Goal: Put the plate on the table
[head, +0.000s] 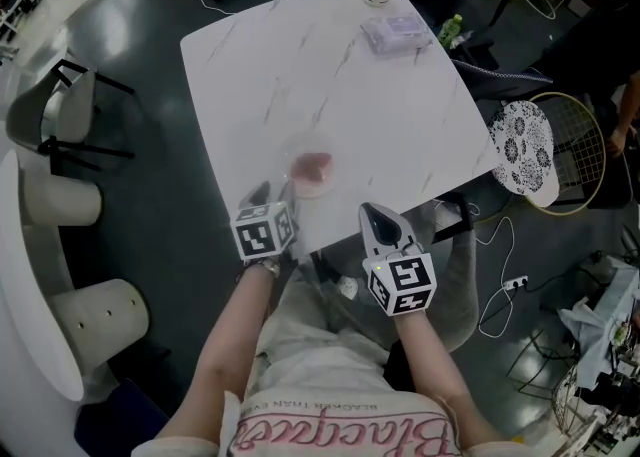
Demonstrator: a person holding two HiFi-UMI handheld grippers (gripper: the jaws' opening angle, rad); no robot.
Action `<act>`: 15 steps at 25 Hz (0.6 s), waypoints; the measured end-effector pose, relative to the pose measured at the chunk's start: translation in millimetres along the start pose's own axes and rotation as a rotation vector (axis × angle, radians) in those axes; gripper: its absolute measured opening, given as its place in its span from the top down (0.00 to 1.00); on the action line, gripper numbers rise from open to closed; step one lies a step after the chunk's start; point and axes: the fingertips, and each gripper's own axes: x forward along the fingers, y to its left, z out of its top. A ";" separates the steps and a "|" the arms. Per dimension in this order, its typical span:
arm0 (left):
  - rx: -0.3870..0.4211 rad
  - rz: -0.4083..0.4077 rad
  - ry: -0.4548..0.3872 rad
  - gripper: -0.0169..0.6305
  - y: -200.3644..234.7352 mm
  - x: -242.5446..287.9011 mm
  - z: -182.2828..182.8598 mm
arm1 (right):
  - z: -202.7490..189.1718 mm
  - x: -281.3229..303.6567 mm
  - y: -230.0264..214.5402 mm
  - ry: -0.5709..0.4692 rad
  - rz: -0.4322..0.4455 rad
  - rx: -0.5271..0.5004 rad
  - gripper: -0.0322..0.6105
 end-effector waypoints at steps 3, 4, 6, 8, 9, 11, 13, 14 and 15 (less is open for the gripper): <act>0.119 -0.012 -0.069 0.70 -18.7 -14.7 7.6 | 5.1 -7.0 1.9 -0.010 0.000 -0.012 0.94; 0.157 -0.021 -0.098 0.70 -26.5 -20.9 10.3 | 6.4 -9.9 3.6 -0.013 0.001 -0.020 0.94; 0.226 -0.041 -0.154 0.70 -43.2 -35.6 15.2 | 9.7 -17.3 7.8 -0.021 0.006 -0.040 0.94; 0.278 -0.065 -0.201 0.70 -60.9 -51.7 18.3 | 15.1 -26.5 11.5 -0.037 0.014 -0.056 0.94; 0.297 -0.076 -0.223 0.70 -68.9 -59.7 19.0 | 18.3 -31.4 13.3 -0.049 0.018 -0.061 0.94; 0.331 -0.092 -0.276 0.70 -82.4 -75.9 20.7 | 25.0 -41.3 17.0 -0.075 0.025 -0.074 0.94; 0.368 -0.109 -0.343 0.70 -98.0 -95.7 25.7 | 31.7 -52.4 20.9 -0.098 0.030 -0.089 0.94; 0.388 -0.119 -0.373 0.71 -106.8 -106.7 27.6 | 35.0 -58.7 23.1 -0.109 0.033 -0.097 0.94; 0.408 -0.130 -0.399 0.71 -115.3 -117.5 28.6 | 38.3 -65.4 25.8 -0.122 0.037 -0.104 0.94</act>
